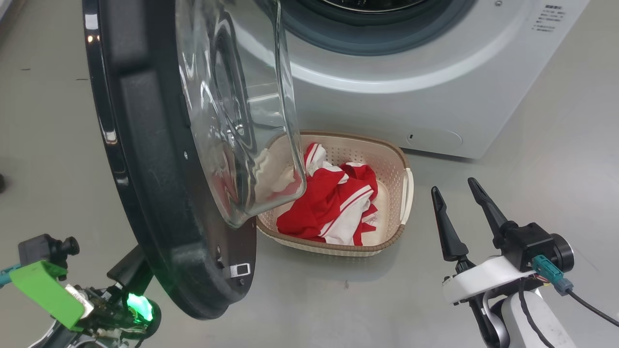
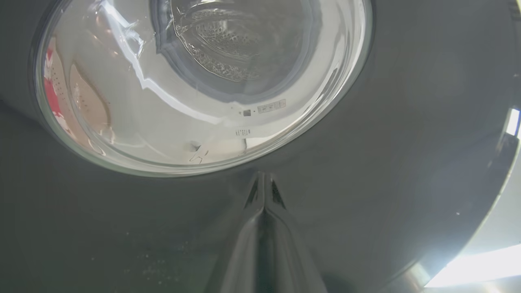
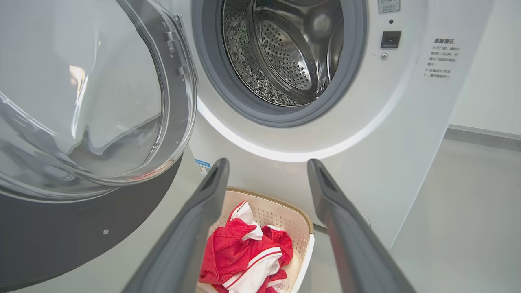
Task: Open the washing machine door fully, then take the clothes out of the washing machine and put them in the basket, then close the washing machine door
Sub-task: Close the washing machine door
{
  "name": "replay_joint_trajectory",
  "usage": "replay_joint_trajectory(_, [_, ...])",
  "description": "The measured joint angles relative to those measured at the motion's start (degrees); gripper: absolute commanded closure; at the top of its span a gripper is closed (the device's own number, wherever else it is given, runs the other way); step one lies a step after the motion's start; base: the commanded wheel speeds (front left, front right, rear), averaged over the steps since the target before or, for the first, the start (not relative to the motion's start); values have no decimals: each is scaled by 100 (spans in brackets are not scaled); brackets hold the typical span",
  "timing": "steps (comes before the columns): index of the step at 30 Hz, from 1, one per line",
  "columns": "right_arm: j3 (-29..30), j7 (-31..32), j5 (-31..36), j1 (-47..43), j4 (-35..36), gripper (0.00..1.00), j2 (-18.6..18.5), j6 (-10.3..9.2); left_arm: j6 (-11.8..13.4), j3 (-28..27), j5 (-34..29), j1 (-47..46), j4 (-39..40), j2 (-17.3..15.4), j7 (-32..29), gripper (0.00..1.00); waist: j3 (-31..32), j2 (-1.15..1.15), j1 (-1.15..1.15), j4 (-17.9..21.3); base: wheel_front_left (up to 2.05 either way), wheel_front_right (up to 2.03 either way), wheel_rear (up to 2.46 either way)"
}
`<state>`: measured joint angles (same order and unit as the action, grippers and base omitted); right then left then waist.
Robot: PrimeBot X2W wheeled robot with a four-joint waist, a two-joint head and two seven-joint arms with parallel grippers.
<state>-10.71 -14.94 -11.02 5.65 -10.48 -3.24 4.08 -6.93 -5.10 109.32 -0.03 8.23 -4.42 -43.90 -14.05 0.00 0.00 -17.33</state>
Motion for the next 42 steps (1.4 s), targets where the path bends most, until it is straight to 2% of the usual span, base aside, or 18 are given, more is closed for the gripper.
replay_joint_trajectory(14, [-100,0,-134,154,63,0,10,-11,0,208,-157,-35,-53,13,-205,100,-157,0,0,970,0,0,0])
replay_joint_trajectory(21, [-219,0,-403,240,180,0,14,-29,0,252,-319,-232,-174,16,-265,100,-216,0,0,1445,0,0,0])
replay_joint_trajectory(34, [-753,0,-890,264,479,0,18,-131,0,149,-459,-512,-523,11,-292,100,-248,0,0,2510,0,0,0])
replay_joint_trajectory(42, [-972,0,-1069,253,577,0,25,-271,0,75,-458,-779,-799,8,-234,100,-235,0,0,3104,0,0,0])
